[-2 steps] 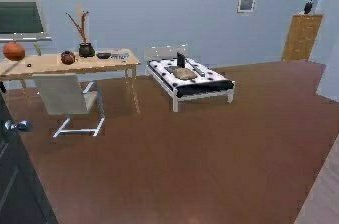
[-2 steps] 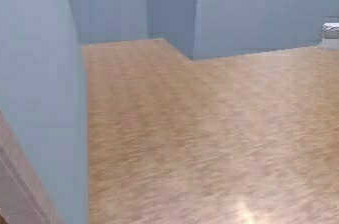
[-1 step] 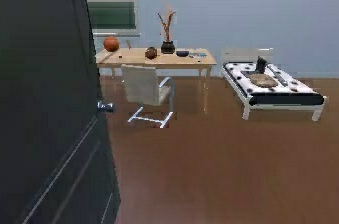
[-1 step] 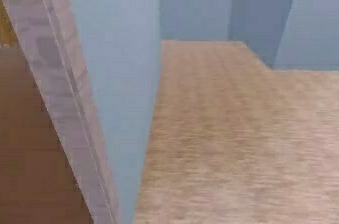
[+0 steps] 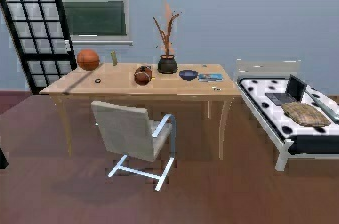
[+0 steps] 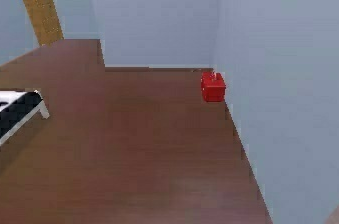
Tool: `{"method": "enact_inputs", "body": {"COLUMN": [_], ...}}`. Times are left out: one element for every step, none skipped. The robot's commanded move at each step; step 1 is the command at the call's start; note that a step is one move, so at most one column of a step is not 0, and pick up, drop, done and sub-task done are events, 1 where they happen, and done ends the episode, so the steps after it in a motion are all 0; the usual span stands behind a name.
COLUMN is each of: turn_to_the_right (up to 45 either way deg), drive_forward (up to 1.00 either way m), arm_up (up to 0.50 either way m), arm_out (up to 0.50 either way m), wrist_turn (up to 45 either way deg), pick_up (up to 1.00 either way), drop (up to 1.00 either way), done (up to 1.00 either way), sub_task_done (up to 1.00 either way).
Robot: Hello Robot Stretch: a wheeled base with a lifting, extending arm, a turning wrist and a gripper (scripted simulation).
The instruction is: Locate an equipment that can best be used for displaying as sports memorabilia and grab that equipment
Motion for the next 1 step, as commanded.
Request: {"method": "enact_inputs", "body": {"turn_to_the_right": [0.0], "drive_forward": [0.25], "arm_up": [0.0], "arm_out": [0.0], "wrist_turn": [0.0], "pick_up": [0.0], "drop": [0.0], "done": [0.0], "sub_task_done": [0.0]}}
